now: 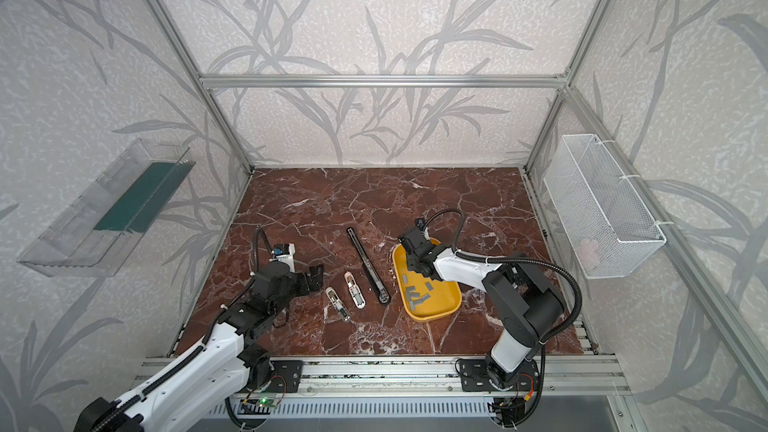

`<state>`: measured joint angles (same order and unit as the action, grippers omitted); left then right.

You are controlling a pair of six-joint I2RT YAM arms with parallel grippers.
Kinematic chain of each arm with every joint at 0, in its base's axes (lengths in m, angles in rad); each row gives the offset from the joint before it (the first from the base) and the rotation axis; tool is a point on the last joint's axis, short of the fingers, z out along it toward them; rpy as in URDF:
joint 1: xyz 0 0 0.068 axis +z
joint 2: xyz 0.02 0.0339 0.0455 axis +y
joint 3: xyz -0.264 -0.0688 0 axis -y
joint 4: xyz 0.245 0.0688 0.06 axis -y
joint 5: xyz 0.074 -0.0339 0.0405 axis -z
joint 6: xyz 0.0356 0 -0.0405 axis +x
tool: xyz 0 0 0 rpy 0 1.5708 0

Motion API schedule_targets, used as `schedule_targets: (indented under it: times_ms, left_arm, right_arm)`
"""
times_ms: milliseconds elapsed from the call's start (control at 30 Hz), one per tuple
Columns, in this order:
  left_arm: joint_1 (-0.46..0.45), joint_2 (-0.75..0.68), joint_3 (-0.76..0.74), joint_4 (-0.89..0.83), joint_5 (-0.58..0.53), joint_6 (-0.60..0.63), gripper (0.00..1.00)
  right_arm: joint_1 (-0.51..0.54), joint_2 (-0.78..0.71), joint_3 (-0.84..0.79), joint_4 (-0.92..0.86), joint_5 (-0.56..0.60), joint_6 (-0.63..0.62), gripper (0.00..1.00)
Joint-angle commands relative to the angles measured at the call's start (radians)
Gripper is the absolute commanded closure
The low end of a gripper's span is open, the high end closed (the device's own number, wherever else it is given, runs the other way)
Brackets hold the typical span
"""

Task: Load the staples into the stapler
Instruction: 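Lift the right gripper and move it over the yellow tray, then lower the right gripper onto a grey staple strip and close on it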

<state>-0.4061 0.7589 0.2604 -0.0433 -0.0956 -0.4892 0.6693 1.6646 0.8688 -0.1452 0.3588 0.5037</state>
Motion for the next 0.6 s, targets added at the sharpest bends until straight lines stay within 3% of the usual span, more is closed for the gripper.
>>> schedule_targets:
  times_ms: [0,267,400,567]
  left_arm:
    - [-0.005,-0.008,0.024,0.017,-0.015,0.009,0.01]
    - [-0.007,-0.009,0.023,0.017,-0.013,0.009,0.01]
    - [-0.006,-0.009,0.022,0.016,-0.013,0.009,0.01]
    - [-0.005,-0.009,0.024,0.017,-0.015,0.009,0.01]
  right_arm:
    - [-0.011,0.016,-0.003,0.028,-0.018,0.003,0.49]
    - [-0.026,0.037,-0.015,0.039,-0.05,0.007,0.49]
    - [-0.037,0.037,-0.027,0.05,-0.079,0.016,0.53]
    - [-0.037,0.037,-0.01,-0.018,-0.11,0.029,0.54]
